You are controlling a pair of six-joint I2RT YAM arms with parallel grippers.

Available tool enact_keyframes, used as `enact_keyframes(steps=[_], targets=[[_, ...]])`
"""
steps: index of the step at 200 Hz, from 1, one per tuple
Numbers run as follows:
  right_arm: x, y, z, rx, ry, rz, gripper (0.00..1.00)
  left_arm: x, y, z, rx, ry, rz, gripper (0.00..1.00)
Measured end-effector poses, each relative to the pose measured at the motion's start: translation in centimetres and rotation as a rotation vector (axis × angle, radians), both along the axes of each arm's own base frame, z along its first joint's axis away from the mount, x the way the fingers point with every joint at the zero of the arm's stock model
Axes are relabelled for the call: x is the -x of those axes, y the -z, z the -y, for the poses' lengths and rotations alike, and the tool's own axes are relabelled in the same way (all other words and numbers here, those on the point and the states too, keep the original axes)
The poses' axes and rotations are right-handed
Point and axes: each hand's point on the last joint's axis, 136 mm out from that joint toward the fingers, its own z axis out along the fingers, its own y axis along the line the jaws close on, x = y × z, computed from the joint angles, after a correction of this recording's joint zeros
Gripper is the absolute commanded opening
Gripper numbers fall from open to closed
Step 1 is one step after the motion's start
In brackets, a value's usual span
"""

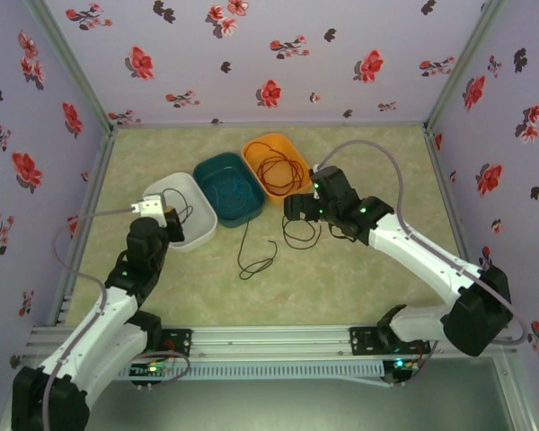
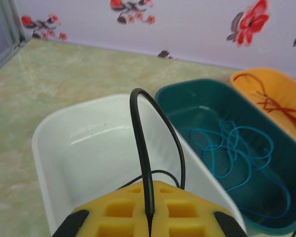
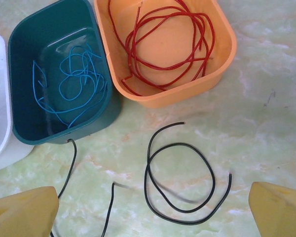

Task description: Untangle the cables

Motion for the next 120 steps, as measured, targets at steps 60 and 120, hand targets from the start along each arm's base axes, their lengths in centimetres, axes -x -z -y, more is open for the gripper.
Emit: enact_keyframes(steps=[60, 120], targets=[[0.0, 2.3, -0.5, 0.095, 0.008, -0.076, 0.99, -1.3, 3.5, -1.1, 0.033, -0.068, -0.102, 0.02], [2.3, 5.3, -2.0, 0.171, -0.019, -0.188, 0.78, -1.7, 7.6, -1.0, 0.046, -0.094, -0.231, 0.39]])
